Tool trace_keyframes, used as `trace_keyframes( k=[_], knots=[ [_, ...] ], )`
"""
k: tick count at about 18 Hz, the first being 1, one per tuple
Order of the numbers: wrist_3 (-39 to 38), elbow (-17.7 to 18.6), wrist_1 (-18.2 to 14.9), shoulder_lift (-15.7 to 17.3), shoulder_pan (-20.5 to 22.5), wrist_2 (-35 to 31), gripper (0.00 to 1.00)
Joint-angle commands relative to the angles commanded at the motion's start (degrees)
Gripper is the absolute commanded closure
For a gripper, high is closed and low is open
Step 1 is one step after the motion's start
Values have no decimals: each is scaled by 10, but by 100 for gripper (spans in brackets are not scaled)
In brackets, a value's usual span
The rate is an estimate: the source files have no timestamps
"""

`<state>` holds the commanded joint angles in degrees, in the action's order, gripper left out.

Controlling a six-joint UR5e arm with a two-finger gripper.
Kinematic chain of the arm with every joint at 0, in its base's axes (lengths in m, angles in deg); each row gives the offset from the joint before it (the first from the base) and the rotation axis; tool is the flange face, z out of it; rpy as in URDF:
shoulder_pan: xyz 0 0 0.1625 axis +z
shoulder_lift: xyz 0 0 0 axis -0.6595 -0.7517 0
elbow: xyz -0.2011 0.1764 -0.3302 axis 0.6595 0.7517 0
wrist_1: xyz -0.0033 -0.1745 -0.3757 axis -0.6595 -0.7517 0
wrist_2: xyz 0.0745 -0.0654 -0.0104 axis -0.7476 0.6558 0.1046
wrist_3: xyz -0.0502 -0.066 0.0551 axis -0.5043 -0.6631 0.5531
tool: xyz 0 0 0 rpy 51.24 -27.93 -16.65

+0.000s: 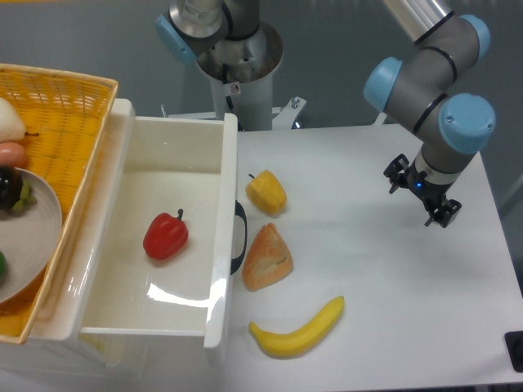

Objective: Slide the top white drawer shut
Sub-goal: 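Move the gripper down toward the open white drawer's front edge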

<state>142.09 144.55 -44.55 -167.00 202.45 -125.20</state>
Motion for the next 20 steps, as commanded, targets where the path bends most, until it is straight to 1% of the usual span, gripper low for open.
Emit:
trace_keyframes(
  k=[2,6,7,9,10,12,15,17,20],
  knots=[
    [-2,-2,0,-1,-12,-2,0],
    [-15,0,0,4,-13,0,0],
    [-37,2,0,4,-18,-3,0],
    [-129,2,8,4,-37,-3,0],
    [-166,3,14,3,-39,1,0],
    [-192,4,16,4,-37,9,0],
    [-222,28,15,19,-40,12,0],
    [-285,35,11,24,-45,11,0],
    [-402,44,11,27,-71,12,0]
  ],
)
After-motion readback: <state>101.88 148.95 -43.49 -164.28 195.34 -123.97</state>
